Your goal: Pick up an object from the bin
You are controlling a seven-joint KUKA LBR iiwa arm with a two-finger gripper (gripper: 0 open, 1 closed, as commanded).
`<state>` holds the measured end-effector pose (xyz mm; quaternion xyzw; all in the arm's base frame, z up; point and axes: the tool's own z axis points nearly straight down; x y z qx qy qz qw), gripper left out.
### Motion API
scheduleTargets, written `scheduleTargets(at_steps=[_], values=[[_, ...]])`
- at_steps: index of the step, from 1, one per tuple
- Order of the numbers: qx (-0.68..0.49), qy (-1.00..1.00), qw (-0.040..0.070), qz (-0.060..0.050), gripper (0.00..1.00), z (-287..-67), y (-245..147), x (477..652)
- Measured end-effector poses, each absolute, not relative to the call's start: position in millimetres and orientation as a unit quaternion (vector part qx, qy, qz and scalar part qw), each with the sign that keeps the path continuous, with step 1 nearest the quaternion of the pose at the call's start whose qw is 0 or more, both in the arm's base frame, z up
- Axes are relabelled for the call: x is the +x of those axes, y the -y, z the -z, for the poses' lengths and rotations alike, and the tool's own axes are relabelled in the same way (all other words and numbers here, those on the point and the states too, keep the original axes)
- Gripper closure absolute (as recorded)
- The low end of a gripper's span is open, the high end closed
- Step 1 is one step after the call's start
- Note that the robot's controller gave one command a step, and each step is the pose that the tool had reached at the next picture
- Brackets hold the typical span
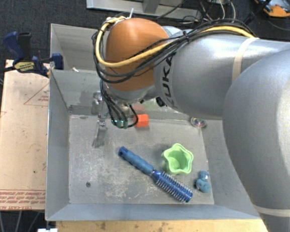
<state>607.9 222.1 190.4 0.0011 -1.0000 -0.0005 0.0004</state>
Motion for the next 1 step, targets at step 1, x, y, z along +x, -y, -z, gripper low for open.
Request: scheduleTargets(at_steps=[1], values=[[0.081,0.997,0.001,0.0,0.0,-183.0,-171.5,540.6]])
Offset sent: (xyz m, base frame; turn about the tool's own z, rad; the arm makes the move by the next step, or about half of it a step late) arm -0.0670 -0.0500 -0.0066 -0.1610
